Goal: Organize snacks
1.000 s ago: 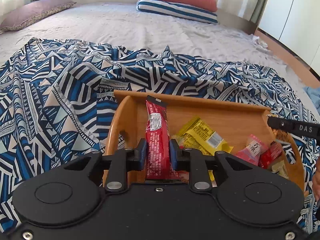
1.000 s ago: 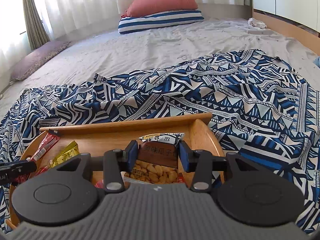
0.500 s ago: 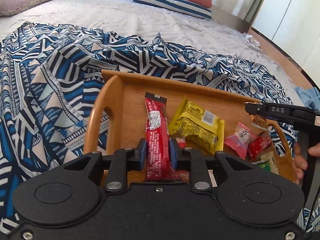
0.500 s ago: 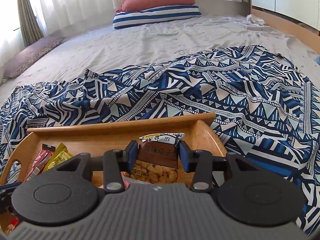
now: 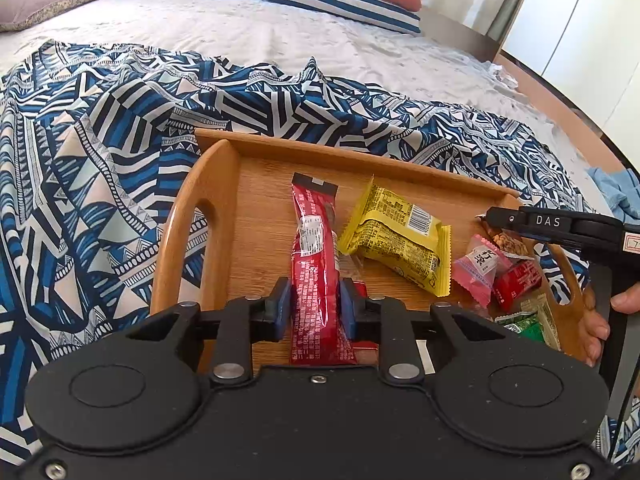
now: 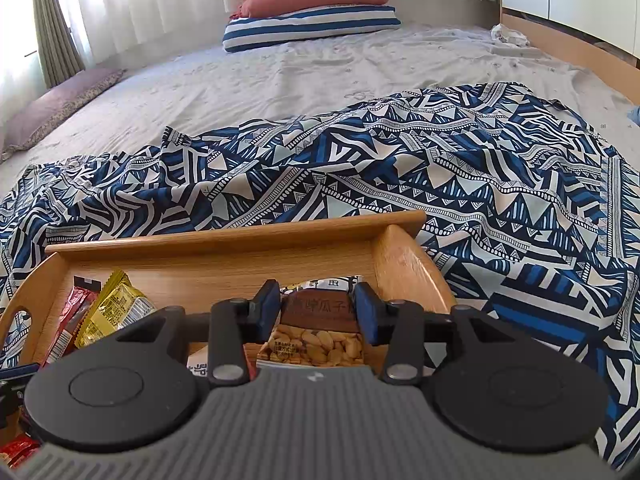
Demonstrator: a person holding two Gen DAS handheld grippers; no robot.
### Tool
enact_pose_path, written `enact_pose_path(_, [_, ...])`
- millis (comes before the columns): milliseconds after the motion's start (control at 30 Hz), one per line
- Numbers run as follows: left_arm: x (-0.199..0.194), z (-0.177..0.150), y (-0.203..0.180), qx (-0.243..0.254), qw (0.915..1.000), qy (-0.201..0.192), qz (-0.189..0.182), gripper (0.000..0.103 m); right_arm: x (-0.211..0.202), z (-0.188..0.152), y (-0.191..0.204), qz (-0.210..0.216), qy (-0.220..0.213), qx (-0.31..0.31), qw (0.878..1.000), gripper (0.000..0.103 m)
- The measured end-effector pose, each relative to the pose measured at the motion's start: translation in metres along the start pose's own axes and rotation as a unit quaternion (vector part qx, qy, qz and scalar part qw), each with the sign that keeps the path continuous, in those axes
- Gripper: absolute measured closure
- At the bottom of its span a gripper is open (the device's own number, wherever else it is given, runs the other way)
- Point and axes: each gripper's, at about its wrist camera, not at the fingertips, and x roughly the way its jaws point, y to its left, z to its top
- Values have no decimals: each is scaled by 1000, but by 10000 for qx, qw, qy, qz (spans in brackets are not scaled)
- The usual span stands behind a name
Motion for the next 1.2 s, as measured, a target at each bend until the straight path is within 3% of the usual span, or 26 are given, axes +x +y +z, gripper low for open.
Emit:
enact_pose_path(67, [-1,0,-2,69,10000,-46,52,78,-1,-1,0,5,-14,9,10000,50])
enact_pose_path(167, [-5,-1,-3,106,9999,-97,56,66,-5,-1,0,34,-55,45,10000,41])
enact_pose_path(333, [-14,1,-6,170,9996,-221,98,52,-15,-1,4,66,-137,-41,9999,38])
enact_pose_path(467, [-23,0,-6,183,9993,-304,115,47,-28,-2,9,118,-237,-194,9995,34])
enact_pose_path(633, [-35,-3,-7,224,9987,-438,143,27,-45,-8,17,158,-347,-386,9985,30])
enact_pose_path(933, [-57,-12,-14,399,9973,-578,218,16,-76,-20,19,287,-483,-382,9977,22])
enact_pose_path(1200, [-79,-26,-16,433,9965,-678,206,13,-110,-38,23,270,-722,-533,9956,16])
